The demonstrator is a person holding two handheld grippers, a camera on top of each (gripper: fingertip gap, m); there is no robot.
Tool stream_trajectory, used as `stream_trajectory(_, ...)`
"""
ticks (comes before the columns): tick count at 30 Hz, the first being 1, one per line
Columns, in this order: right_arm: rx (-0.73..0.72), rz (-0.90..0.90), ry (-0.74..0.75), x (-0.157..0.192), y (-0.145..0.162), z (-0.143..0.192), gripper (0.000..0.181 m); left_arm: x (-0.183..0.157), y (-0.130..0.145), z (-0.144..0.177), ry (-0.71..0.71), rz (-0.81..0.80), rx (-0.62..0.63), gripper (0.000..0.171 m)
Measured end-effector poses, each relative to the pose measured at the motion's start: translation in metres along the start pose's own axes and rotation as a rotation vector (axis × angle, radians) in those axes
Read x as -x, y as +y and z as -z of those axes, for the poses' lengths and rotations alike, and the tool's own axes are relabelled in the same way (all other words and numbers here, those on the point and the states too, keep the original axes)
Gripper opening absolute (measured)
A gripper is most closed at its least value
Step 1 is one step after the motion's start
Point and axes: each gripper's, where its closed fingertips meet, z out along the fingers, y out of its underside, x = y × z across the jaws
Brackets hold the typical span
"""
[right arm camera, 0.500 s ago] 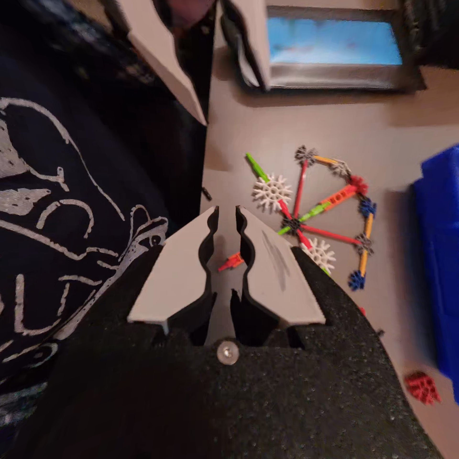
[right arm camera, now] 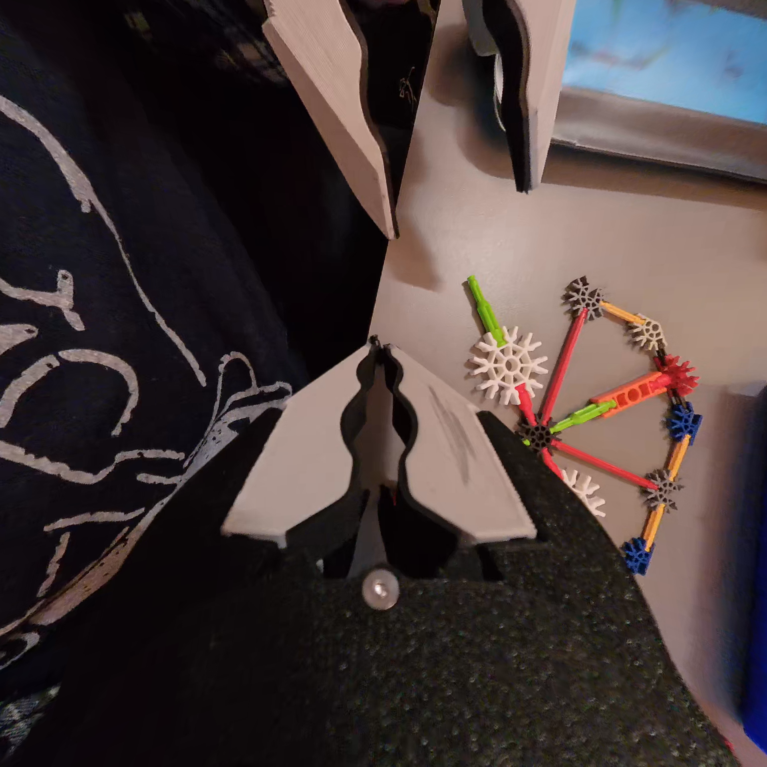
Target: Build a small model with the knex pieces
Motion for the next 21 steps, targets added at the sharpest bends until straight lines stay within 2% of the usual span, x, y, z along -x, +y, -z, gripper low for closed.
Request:
stream_trajectory(5, -0.015, -0.043, -0.002, 0.000, 0.000, 0.002, 0.000, -0.003, 0.001, -0.004, 0.016, 0.011, -0.005, 0.046)
stream_trajectory(8, -0.068, -0.131, 0.022, -0.010, 0.000, 0.014, 0.001, -0.006, -0.006, -0.009, 0.031, 0.009, -0.018, 0.045)
stream_trajectory(11, -0.130, -0.276, 0.101, -0.037, 0.009, 0.038, 0.001, -0.010, -0.016, -0.018, 0.047, 0.006, -0.030, 0.046)
stream_trajectory(16, -0.157, -0.534, 0.252, -0.089, 0.047, 0.075, 0.001, -0.021, -0.040, -0.043, 0.095, -0.027, -0.039, 0.049)
stream_trajectory(21, -0.130, -0.601, 0.300, -0.106, 0.063, 0.083, 0.001, -0.024, -0.055, -0.073, 0.089, -0.049, -0.014, 0.054)
